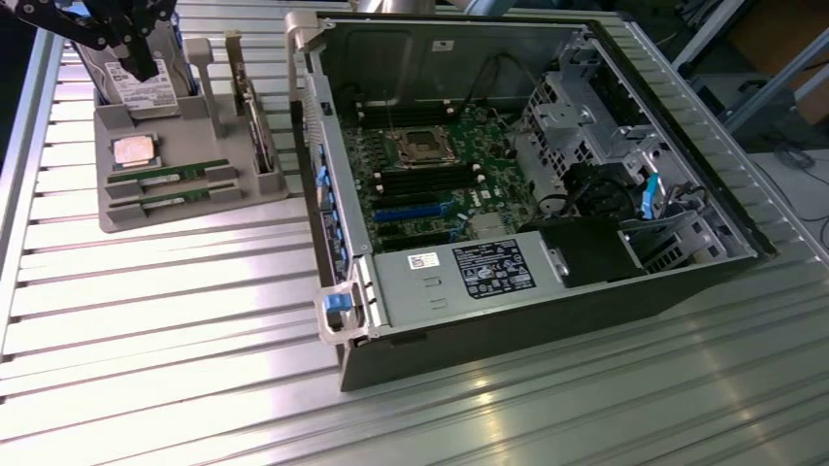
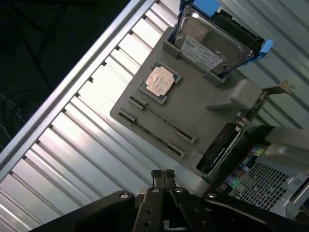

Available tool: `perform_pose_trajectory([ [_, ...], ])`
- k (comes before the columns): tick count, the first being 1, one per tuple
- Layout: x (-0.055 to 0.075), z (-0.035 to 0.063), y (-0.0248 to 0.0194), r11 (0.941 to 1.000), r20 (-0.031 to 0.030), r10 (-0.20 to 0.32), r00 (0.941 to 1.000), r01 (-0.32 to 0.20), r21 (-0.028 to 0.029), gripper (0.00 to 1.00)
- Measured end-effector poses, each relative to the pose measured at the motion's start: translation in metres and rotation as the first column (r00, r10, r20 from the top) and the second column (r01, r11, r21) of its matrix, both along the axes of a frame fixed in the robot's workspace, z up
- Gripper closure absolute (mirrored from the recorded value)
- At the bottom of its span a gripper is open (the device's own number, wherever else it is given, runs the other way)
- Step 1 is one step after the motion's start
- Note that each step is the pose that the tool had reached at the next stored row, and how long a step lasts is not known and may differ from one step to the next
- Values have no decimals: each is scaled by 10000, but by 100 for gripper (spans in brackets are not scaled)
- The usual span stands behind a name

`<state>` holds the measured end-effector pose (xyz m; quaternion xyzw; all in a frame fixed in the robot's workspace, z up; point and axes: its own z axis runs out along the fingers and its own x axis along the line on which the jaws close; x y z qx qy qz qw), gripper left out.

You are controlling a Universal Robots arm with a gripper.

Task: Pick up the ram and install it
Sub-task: 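Pick up the ram and move it above insertion slot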

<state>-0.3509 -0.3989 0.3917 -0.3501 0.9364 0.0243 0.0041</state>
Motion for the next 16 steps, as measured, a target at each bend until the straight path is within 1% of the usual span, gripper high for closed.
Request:
perform_pose_trajectory([
  [7,0,-1,0,9989,0,463,9989,-463,0,89],
  [12,0,-1,0,9971,0,767,9971,-767,0,89],
  [16,0,-1,0,9962,1,869,9962,-869,0,89],
])
